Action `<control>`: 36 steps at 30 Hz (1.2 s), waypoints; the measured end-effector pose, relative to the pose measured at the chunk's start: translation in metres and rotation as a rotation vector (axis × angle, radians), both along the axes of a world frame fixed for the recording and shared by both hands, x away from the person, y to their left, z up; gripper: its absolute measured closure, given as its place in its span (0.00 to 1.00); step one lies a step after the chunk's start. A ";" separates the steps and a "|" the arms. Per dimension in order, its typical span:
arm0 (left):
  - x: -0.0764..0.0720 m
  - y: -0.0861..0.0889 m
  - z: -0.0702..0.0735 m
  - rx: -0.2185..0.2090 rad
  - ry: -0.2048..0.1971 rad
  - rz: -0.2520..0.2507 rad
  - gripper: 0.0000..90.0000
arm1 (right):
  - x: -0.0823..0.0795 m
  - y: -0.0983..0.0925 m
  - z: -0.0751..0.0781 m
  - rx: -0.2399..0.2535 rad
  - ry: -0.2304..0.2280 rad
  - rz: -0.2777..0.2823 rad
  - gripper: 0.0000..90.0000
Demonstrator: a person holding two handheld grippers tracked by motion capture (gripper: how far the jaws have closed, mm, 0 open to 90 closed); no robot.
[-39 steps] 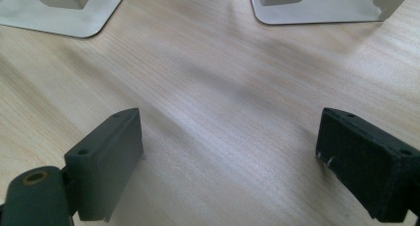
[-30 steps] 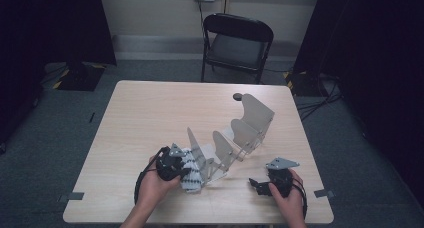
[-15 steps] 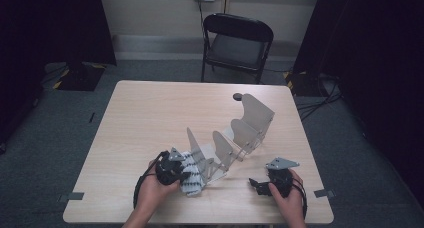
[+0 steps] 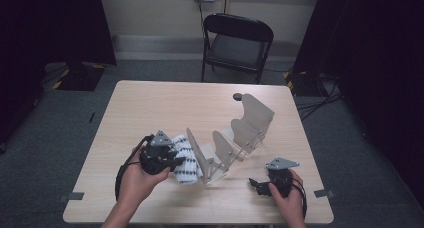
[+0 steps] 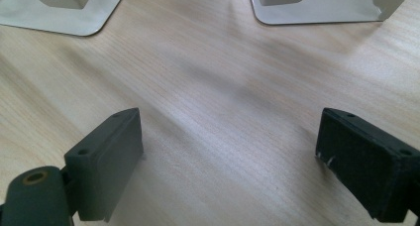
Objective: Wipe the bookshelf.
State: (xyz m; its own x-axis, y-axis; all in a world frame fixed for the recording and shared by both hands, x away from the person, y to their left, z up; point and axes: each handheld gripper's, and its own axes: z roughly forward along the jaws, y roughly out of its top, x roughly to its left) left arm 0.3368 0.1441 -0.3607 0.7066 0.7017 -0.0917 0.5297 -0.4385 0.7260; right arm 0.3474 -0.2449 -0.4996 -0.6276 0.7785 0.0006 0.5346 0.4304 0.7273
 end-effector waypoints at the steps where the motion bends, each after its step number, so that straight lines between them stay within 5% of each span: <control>1: -0.002 -0.001 0.008 0.000 -0.009 -0.005 0.80 | 0.000 0.000 0.000 0.000 -0.001 0.000 0.11; 4: -0.006 -0.006 0.023 -0.017 -0.016 -0.009 0.80 | 0.000 0.000 0.000 0.000 0.000 0.000 0.11; 7: -0.009 -0.013 0.022 -0.023 -0.002 -0.016 0.79 | 0.000 0.000 0.000 0.000 0.000 -0.001 0.11; 25: -0.003 -0.028 -0.101 0.037 0.138 -0.001 0.76 | 0.000 0.000 0.000 0.000 0.000 0.000 0.11; 36: -0.006 -0.027 -0.107 0.044 0.108 0.003 0.63 | 0.000 0.000 0.000 -0.001 0.000 -0.004 0.11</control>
State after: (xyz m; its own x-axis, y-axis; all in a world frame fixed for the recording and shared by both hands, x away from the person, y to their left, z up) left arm 0.3310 0.1173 -0.4677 0.6921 0.7088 -0.1361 0.6051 -0.4671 0.6448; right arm 0.3469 -0.2446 -0.4995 -0.6241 0.7813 -0.0005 0.5366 0.4291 0.7267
